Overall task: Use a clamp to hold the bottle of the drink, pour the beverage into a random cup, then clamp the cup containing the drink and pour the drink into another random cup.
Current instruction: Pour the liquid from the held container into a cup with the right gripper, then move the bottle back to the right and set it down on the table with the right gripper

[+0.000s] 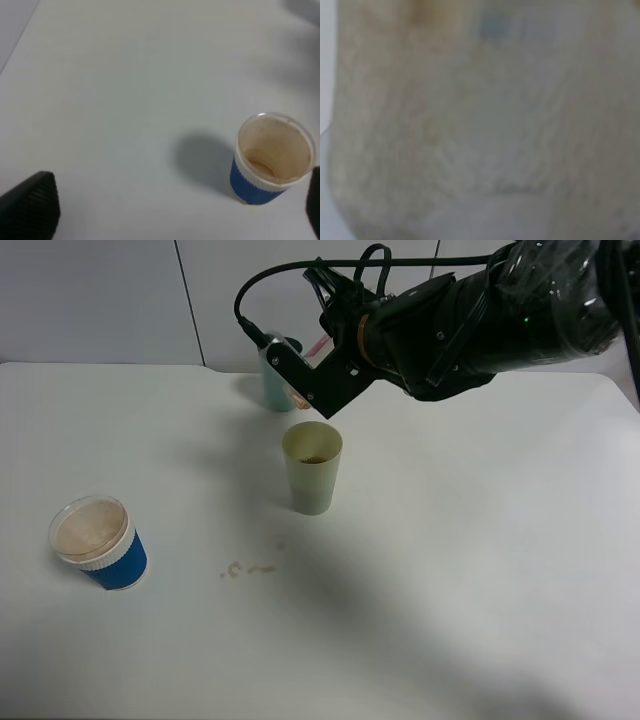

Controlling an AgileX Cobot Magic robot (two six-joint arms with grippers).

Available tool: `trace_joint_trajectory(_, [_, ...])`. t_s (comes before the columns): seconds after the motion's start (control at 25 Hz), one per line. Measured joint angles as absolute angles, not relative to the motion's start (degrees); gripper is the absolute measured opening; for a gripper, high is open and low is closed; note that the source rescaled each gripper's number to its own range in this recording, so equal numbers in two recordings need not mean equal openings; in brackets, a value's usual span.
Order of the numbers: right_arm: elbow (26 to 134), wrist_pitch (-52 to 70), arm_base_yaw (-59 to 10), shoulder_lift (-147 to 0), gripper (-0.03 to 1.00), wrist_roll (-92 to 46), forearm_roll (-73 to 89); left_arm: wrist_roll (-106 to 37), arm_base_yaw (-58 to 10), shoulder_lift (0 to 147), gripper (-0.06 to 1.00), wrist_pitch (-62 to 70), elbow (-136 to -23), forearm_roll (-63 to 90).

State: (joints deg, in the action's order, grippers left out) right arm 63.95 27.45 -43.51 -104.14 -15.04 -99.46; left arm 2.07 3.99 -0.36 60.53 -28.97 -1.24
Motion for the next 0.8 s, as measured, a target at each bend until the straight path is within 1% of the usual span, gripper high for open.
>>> trace_joint_trajectory(0.2, [63.9, 28.6, -43.5, -104.1, 0.00, -9.4, -98.9, 2.1, 4.0, -0.4, 1.00, 60.5, -29.0, -1.2])
trace_joint_trajectory(0.8, [63.9, 30.5, -43.5, -104.1, 0.00, 10.1, -87.6, 2.1, 4.0, -0.4, 1.00, 60.5, -29.0, -1.2])
